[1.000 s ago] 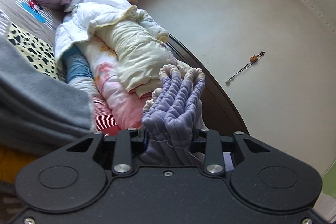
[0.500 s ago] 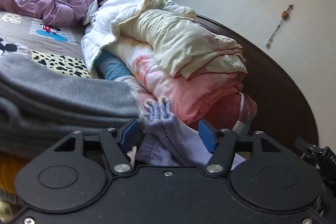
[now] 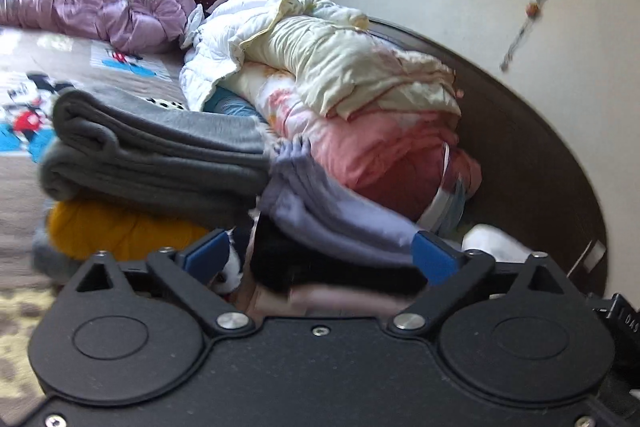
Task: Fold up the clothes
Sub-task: 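Lower the sweatpants onto the clothes stack and open both grippers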
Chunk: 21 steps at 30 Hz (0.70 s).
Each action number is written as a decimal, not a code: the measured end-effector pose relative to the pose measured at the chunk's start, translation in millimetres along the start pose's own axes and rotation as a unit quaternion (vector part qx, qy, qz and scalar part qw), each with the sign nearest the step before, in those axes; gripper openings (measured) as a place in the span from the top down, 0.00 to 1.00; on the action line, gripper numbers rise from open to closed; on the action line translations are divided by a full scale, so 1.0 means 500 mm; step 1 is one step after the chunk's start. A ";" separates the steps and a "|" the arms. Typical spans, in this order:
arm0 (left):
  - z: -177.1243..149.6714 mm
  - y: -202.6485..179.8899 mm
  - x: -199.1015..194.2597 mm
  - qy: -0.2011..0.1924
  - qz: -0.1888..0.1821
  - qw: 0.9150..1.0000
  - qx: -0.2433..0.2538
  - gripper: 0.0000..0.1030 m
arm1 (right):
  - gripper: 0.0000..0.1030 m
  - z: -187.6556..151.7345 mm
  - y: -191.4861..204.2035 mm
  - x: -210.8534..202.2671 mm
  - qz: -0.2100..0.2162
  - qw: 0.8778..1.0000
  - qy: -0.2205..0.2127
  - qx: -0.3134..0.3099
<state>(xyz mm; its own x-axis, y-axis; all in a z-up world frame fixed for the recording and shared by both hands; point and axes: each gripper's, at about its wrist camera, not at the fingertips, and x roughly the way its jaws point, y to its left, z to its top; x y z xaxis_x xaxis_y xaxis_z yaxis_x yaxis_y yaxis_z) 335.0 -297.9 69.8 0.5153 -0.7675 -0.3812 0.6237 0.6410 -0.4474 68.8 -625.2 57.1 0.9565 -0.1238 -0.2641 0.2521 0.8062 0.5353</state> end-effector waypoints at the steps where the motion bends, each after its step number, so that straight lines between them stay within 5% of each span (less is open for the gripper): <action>1: -0.007 -0.015 -0.020 -0.003 0.012 1.000 0.015 0.01 | 0.07 -0.011 0.010 -0.007 0.000 1.000 0.008 -0.001; 8: -0.062 -0.108 -0.124 -0.002 0.134 0.985 0.106 0.01 | 0.00 -0.058 0.064 -0.077 -0.026 0.999 0.038 -0.023; 21: -0.157 -0.162 -0.276 -0.018 0.180 0.973 0.142 0.00 | 0.00 -0.094 0.133 -0.166 -0.084 0.991 0.082 -0.070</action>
<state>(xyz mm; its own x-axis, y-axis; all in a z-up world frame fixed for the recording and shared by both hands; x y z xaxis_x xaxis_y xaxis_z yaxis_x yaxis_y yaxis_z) 167.4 -243.3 95.2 0.7468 -0.4973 -0.4415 0.5343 0.8440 -0.0469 -0.8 -534.4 77.0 0.8629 -0.1774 -0.4732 0.3726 0.8559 0.3587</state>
